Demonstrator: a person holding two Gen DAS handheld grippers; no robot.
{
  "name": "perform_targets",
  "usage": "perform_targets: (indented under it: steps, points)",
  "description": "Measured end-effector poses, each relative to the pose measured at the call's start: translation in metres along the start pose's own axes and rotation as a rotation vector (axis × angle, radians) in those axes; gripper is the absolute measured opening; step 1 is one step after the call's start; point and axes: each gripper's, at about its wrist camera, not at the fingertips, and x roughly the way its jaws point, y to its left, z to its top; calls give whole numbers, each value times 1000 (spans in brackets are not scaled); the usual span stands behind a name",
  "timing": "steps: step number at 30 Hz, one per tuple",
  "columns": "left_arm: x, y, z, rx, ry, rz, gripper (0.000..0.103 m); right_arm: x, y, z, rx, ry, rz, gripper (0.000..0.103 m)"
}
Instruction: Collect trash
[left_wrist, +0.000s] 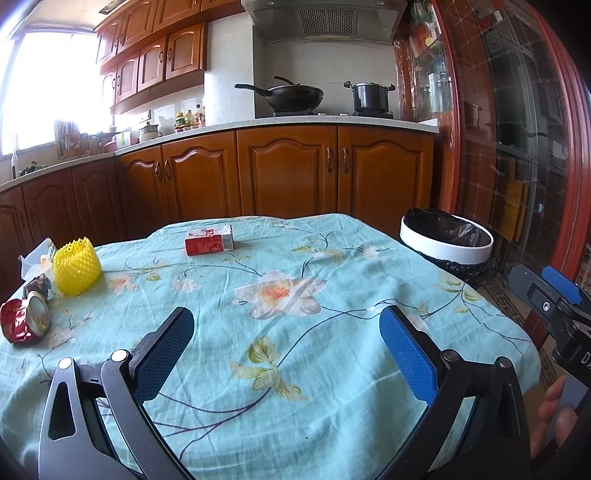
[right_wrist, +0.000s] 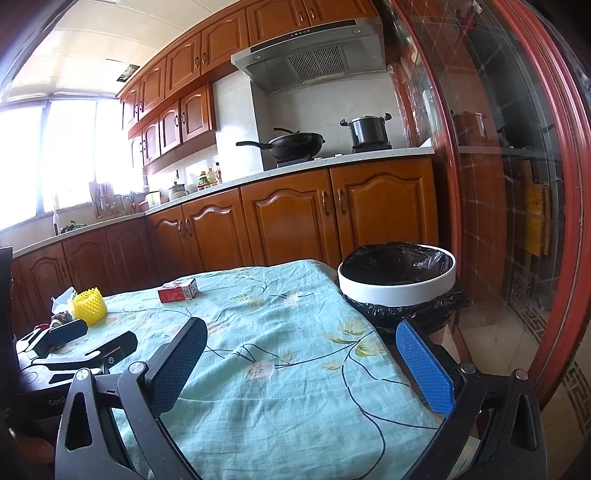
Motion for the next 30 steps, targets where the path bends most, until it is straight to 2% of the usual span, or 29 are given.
perform_targets:
  steps: [30]
  points:
    - [5,0,-3,0,15,-11,103,-1,5,-2,5,5,2,103]
